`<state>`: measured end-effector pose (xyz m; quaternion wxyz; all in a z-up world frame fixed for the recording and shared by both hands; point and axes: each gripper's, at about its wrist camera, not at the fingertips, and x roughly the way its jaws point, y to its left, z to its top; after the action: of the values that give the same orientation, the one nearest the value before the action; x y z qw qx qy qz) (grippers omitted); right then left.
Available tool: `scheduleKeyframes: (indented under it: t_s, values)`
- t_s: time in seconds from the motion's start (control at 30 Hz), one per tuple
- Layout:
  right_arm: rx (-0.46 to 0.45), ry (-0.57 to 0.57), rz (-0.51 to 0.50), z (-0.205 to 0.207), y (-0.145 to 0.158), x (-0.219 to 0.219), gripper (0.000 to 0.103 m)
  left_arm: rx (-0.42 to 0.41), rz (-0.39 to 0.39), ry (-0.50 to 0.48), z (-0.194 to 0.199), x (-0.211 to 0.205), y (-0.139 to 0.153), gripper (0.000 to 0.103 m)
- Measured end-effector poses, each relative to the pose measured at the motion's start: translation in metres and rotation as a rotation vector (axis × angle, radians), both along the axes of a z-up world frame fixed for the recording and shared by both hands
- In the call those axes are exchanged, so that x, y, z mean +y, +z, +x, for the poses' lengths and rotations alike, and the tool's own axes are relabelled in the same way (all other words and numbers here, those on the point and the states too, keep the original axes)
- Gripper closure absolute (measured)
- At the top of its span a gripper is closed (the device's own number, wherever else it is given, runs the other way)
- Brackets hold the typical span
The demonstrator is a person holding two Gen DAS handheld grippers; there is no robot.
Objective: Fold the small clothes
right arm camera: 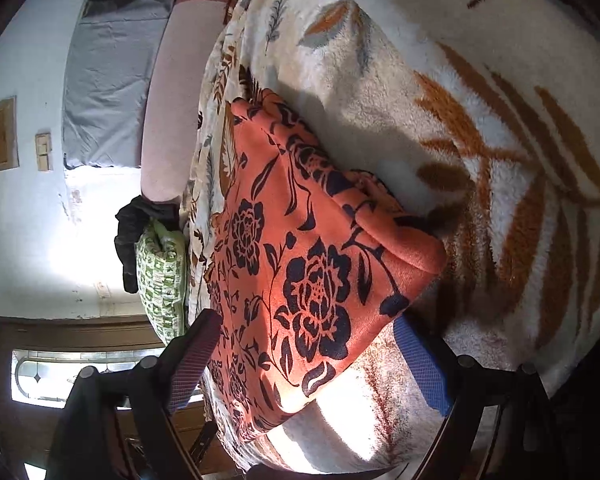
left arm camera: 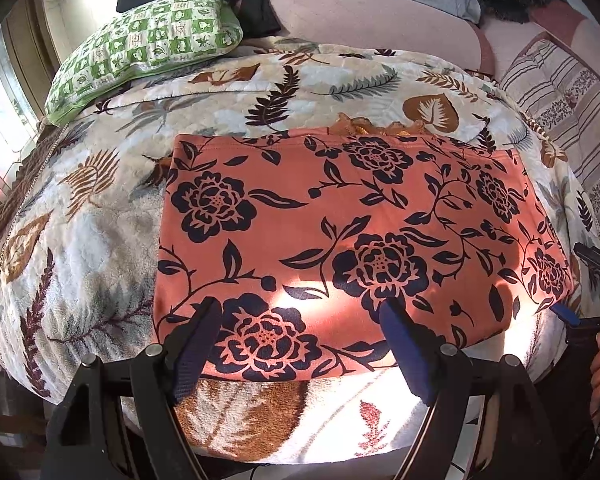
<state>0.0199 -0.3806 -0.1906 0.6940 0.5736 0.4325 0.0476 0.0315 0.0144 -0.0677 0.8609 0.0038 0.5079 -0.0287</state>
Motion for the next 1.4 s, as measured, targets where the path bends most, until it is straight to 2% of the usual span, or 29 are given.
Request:
scheduleKeyframes:
  t_s: [0.17, 0.3, 0.57, 0.7, 0.83, 0.93, 1.03, 1.07, 1.3, 1.4]
  values:
    - [-0.045, -0.005, 0.003, 0.002, 0.010, -0.003, 0.012, -0.004, 0.008, -0.005, 0.004, -0.002, -0.001, 0.021]
    - [-0.008, -0.007, 0.009, 0.007, -0.003, -0.004, 0.012, 0.013, 0.015, -0.008, 0.009, -0.004, -0.007, 0.021]
    - [-0.041, -0.029, 0.064, 0.004, -0.012, -0.007, 0.012, 0.039, 0.031, -0.023, 0.026, -0.020, -0.023, 0.021]
    - [-0.046, -0.030, 0.083, 0.004, -0.016, -0.008, 0.012, 0.064, 0.066, -0.027, 0.037, -0.032, -0.033, 0.022]
    - [-0.049, -0.021, 0.101, 0.005, -0.018, -0.010, 0.012, 0.034, 0.072, -0.047, 0.040, -0.042, -0.027, 0.021]
    - [-0.039, -0.012, 0.096, 0.007, -0.018, -0.009, 0.012, 0.048, 0.076, -0.051, 0.045, -0.046, -0.034, 0.021]
    - [-0.046, 0.002, 0.101, 0.012, -0.018, -0.009, 0.007, 0.088, 0.082, -0.047, 0.050, -0.048, -0.051, 0.021]
    - [-0.048, 0.008, 0.104, 0.013, -0.017, -0.009, 0.005, 0.082, 0.085, -0.045, 0.050, -0.048, -0.052, 0.018]
    - [-0.004, 0.003, 0.123, 0.021, -0.017, -0.009, 0.004, 0.076, 0.072, -0.048, 0.050, -0.044, -0.053, 0.015]
    - [0.011, 0.016, 0.094, 0.024, -0.013, -0.008, 0.004, 0.071, 0.077, -0.044, 0.049, -0.044, -0.046, 0.015]
